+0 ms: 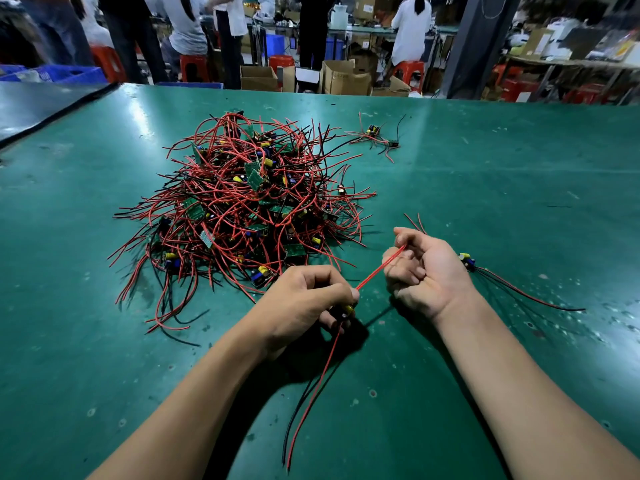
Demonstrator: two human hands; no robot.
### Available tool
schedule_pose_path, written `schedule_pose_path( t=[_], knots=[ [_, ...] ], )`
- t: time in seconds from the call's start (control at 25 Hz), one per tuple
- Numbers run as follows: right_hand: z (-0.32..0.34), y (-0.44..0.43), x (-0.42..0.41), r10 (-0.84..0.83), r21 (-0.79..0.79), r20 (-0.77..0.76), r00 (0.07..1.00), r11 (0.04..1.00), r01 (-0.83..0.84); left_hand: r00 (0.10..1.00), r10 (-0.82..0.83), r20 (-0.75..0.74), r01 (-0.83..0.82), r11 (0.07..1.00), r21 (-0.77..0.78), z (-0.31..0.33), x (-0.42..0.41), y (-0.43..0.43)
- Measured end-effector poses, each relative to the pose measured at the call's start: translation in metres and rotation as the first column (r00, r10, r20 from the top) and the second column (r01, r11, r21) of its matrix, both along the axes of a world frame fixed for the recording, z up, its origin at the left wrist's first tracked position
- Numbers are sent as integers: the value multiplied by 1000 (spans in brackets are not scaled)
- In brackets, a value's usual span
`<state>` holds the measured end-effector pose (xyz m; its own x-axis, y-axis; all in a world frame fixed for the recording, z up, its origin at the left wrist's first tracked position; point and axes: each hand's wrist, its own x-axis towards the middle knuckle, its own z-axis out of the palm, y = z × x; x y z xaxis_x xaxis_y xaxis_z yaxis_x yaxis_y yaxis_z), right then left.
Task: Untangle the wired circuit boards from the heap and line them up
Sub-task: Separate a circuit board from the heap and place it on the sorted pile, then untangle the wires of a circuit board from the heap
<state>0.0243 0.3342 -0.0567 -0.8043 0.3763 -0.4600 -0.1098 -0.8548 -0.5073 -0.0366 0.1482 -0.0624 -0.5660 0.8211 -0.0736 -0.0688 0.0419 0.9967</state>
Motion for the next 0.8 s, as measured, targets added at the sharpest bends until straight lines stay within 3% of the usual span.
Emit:
schedule_pose_path(
  t=[0.12,0.24,0.36,0.56,0.72,0.8],
  knots=[
    [-1,-1,2,33,22,-25,999,999,-32,1000,14,9,-14,1000,-1,-2,-1,-1],
    [-3,-4,3,10,192,0,1000,981,-10,997,62,36,-63,998,13,-3,-1,0],
    [-6,-6,4,-18,360,66,998,933,-7,986,119,119,-124,992,37,-2,1,2],
    [-10,-10,3,-59,487,108,992,874,-1,920,196,338,-227,972,54,4,2,4],
    [-13,-19,4,-65,636,98,993,771,-12,895,187,405,-221,974,41,5,0,6],
    [-14,-26,6,-54,743,88,995,669,-29,894,173,414,-214,975,54,4,0,7]
  ],
)
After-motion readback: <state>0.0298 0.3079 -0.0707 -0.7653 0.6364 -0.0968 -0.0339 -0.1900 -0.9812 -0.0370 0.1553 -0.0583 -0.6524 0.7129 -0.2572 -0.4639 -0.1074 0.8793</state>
